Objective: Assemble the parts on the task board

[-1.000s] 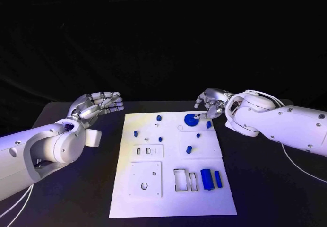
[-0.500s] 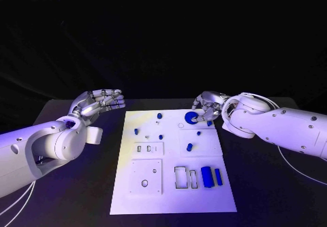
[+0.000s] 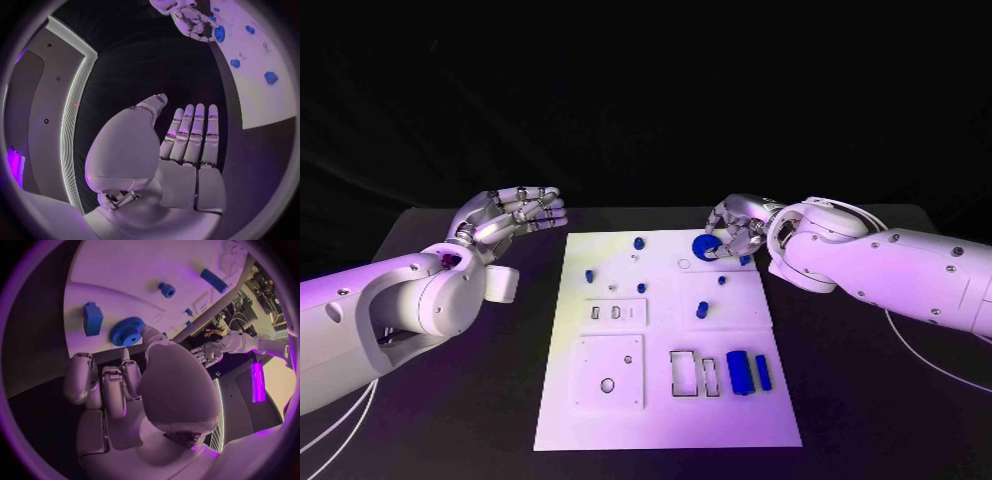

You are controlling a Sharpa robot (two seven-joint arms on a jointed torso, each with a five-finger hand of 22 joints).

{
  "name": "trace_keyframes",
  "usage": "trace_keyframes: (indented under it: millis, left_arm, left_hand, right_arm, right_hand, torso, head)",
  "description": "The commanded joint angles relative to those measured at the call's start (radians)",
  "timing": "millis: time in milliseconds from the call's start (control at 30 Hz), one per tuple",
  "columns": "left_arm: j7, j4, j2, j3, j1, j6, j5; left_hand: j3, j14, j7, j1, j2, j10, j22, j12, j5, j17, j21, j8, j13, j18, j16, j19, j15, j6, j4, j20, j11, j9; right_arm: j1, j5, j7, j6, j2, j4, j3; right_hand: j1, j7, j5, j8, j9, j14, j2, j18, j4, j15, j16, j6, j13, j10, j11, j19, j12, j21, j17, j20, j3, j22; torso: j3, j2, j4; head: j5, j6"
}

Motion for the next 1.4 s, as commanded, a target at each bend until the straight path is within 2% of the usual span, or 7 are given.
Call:
trace_keyframes:
  millis: [33,667,867,933,967,1200,1400]
  left_arm:
    - [0.009,0.003,0.001,0.001,0.001,0.019,0.003]
    - [0.009,0.007,0.001,0.001,0.001,0.016,0.003]
    - [0.009,0.007,0.002,0.001,0.001,0.017,0.003]
    - [0.009,0.008,0.002,0.001,0.001,0.017,0.004]
    - [0.009,0.008,0.002,0.001,0.001,0.017,0.004]
    - [0.008,0.008,0.002,0.001,0.001,0.019,0.005]
    - [0.008,0.005,0.002,0.001,0.001,0.019,0.008]
  left_hand:
    - [0.006,-0.006,0.022,-0.001,-0.006,0.001,-0.001,-0.007,-0.003,0.000,-0.006,-0.004,0.001,0.008,-0.003,-0.006,-0.001,-0.006,-0.001,0.002,0.008,-0.001]
    - [0.007,-0.007,0.022,-0.001,-0.005,0.001,-0.001,-0.009,-0.003,0.000,-0.006,-0.004,0.001,0.008,-0.005,-0.006,0.000,-0.005,-0.002,0.002,0.008,-0.001]
    - [0.008,-0.008,0.022,-0.001,-0.005,0.001,-0.001,-0.009,-0.003,0.000,-0.006,-0.004,0.001,0.008,-0.005,-0.006,0.000,-0.005,-0.002,0.003,0.008,-0.001]
    - [0.008,-0.008,0.022,-0.001,-0.005,0.001,-0.001,-0.009,-0.003,0.000,-0.006,-0.004,0.001,0.008,-0.005,-0.006,0.000,-0.005,-0.002,0.003,0.008,-0.001]
    - [0.008,-0.008,0.022,-0.001,-0.005,0.001,-0.002,-0.009,-0.003,0.000,-0.006,-0.004,0.001,0.008,-0.006,-0.006,0.000,-0.005,-0.002,0.003,0.008,-0.001]
    - [0.008,-0.008,0.022,-0.001,-0.005,0.001,-0.002,-0.009,-0.003,0.000,-0.006,-0.004,0.001,0.008,-0.006,-0.006,0.000,-0.005,-0.002,0.003,0.008,-0.001]
    - [0.008,-0.009,0.022,-0.002,-0.005,0.001,-0.002,-0.010,-0.004,0.000,-0.006,-0.004,0.001,0.008,-0.006,-0.006,0.000,-0.005,-0.002,0.003,0.008,-0.001]
  right_arm:
    - [-0.002,-0.020,-0.005,0.020,0.002,-0.002,-0.001]
    - [-0.005,-0.065,-0.008,0.001,0.006,-0.004,-0.001]
    - [-0.006,-0.103,-0.021,-0.026,0.008,-0.001,-0.001]
    - [-0.006,-0.115,-0.026,-0.035,0.009,0.001,-0.001]
    - [-0.006,-0.121,-0.029,-0.041,0.009,0.002,-0.001]
    - [-0.008,-0.175,-0.043,-0.130,0.003,0.026,-0.001]
    - [-0.007,-0.217,-0.056,-0.203,-0.012,0.081,0.002]
  right_hand:
    - [0.012,-0.005,0.006,0.006,0.001,0.102,0.003,-0.009,-0.003,0.005,0.004,0.002,0.041,0.009,0.000,0.004,0.008,0.005,0.263,0.003,0.008,0.003]
    - [0.029,-0.020,0.037,0.052,-0.007,0.102,0.005,-0.013,-0.002,-0.006,0.004,0.069,0.115,0.067,-0.013,0.015,0.070,0.020,0.263,-0.005,0.076,0.028]
    - [0.032,-0.031,0.021,0.054,-0.014,0.102,0.012,-0.015,-0.004,-0.015,0.004,0.107,0.132,0.081,-0.023,0.020,0.082,0.025,0.263,-0.013,0.115,0.037]
    - [0.038,-0.035,-0.005,0.052,-0.018,0.102,0.010,-0.015,-0.006,-0.017,0.004,0.118,0.134,0.083,-0.027,0.021,0.083,0.026,0.263,-0.017,0.135,0.040]
    - [0.042,-0.036,-0.050,0.045,-0.023,0.102,0.005,-0.016,-0.006,-0.020,0.004,0.122,0.134,0.083,-0.028,0.022,0.082,0.026,0.263,-0.019,0.160,0.042]
    - [0.020,-0.035,-0.063,0.041,-0.026,0.102,-0.008,-0.016,0.000,-0.020,0.004,0.130,0.134,0.083,-0.027,0.023,0.082,0.026,0.263,-0.019,0.176,0.044]
    - [0.011,-0.037,-0.056,0.041,-0.026,0.102,-0.015,-0.017,-0.001,-0.020,0.004,0.135,0.139,0.087,-0.029,0.026,0.085,0.030,0.263,-0.020,0.184,0.050]
  torso:
    - [0.0001,0.000,-0.0003]
    - [0.0000,0.000,-0.0006]
    - [0.0000,-0.001,-0.0003]
    - [0.0000,-0.001,-0.0001]
    - [-0.0003,-0.001,0.0005]
    - [-0.0002,-0.001,-0.0003]
    - [-0.0004,-0.001,0.0003]
  head:
    - [0.002,-0.004]
    - [0.004,-0.009]
    - [0.003,-0.010]
    - [0.003,-0.010]
    - [0.003,-0.009]
    - [0.004,-0.006]
    - [0.004,-0.003]
